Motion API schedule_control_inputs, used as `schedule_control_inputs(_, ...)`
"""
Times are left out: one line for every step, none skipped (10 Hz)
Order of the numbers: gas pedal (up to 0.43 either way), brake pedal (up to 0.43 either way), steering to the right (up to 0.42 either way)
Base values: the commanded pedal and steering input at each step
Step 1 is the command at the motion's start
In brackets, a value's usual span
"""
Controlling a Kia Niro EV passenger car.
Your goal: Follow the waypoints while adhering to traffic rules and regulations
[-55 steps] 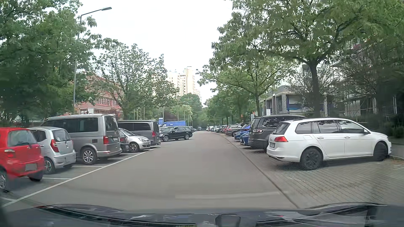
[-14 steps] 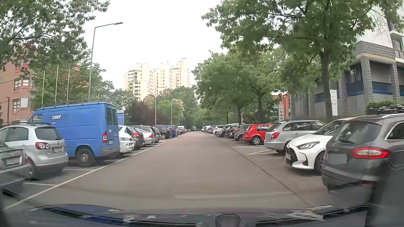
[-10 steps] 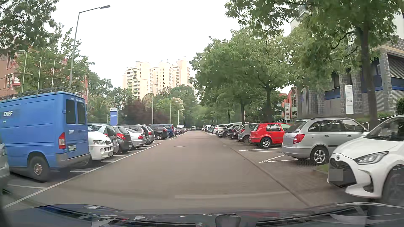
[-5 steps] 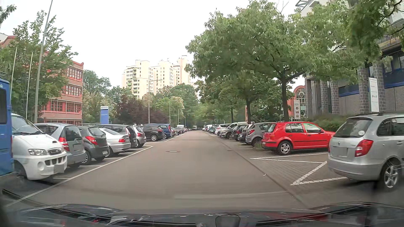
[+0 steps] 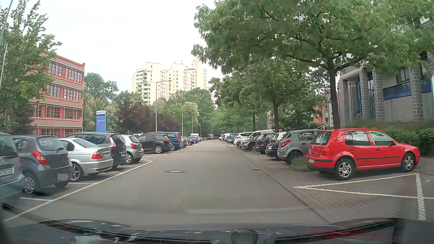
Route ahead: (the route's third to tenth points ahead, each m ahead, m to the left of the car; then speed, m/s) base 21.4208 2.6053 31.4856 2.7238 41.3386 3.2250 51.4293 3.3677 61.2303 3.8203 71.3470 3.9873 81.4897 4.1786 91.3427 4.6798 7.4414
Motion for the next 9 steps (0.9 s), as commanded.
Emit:
schedule_control_inputs(0.067,0.000,-0.010)
schedule_control_inputs(0.067,0.000,-0.010)
schedule_control_inputs(0.067,0.000,-0.010)
schedule_control_inputs(0.067,0.000,-0.010)
schedule_control_inputs(0.067,0.000,-0.010)
schedule_control_inputs(0.067,0.000,-0.010)
schedule_control_inputs(0.067,0.000,-0.010)
schedule_control_inputs(0.067,0.000,-0.009)
schedule_control_inputs(0.067,0.000,-0.009)
